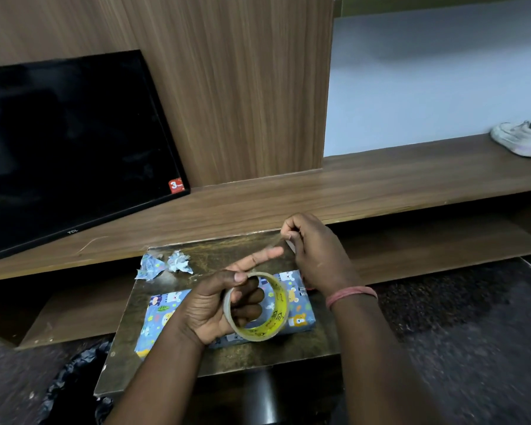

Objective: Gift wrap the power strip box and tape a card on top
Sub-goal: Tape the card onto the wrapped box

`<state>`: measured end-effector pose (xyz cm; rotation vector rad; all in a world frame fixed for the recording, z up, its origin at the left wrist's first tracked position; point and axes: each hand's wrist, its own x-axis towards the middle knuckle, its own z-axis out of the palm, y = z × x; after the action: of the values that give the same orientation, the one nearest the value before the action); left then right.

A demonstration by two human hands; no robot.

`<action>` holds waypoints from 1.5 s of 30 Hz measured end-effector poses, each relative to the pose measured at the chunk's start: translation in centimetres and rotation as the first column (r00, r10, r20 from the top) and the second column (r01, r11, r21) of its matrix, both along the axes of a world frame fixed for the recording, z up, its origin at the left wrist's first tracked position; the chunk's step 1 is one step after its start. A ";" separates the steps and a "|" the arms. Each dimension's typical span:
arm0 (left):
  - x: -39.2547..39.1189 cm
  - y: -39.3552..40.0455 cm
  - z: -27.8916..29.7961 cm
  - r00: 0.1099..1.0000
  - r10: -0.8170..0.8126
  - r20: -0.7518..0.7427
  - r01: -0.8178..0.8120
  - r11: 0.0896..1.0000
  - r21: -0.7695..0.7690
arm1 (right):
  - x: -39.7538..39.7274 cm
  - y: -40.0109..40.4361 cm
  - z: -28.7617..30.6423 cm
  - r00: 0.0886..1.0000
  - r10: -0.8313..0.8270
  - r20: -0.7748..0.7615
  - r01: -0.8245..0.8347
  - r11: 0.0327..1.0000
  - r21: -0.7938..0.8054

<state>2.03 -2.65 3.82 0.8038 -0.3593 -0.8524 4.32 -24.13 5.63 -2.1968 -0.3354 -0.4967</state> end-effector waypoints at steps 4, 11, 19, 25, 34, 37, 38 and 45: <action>1.3 1.3 0.8 0.996 -0.087 0.031 0.082 0.986 0.148 | 1.0 -1.6 0.0 0.987 -0.137 0.088 0.134 0.990 0.035; 6.2 -1.0 5.0 0.952 0.133 0.276 -0.257 0.835 0.486 | 3.0 -2.8 -0.2 0.922 -0.386 0.004 0.375 0.898 0.230; 10.9 -4.3 0.8 0.671 -0.492 0.554 -0.555 0.161 0.816 | 3.5 -2.2 -0.5 0.928 -0.367 -0.071 0.373 0.902 0.218; 11.0 -4.8 -2.7 0.545 -0.646 0.534 -0.724 -0.041 0.689 | 3.5 -1.7 -0.8 0.928 -0.349 -0.126 0.368 0.912 0.183; 7.8 -3.4 -1.1 0.525 -0.138 0.840 -0.836 0.103 0.539 | 2.1 -0.4 -0.9 0.958 -0.266 -0.107 0.276 0.956 0.097; 3.5 -3.1 1.6 0.701 0.564 0.437 -0.698 0.414 0.585 | 0.9 0.8 -0.9 0.989 -0.146 -0.019 0.147 0.987 0.065; 2.4 -3.0 2.1 0.721 0.651 0.236 -0.650 0.517 0.557 | 0.5 1.0 -0.9 0.994 -0.110 0.016 0.109 0.993 0.048; -1.4 -0.3 3.3 0.728 0.604 -0.324 -0.476 0.786 0.396 | -2.2 3.3 -0.4 0.984 0.017 0.175 0.015 0.984 -0.177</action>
<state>0.68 -2.92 7.13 0.8941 0.4127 -0.4951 2.08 -20.79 5.21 -2.3296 -0.4921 -0.6857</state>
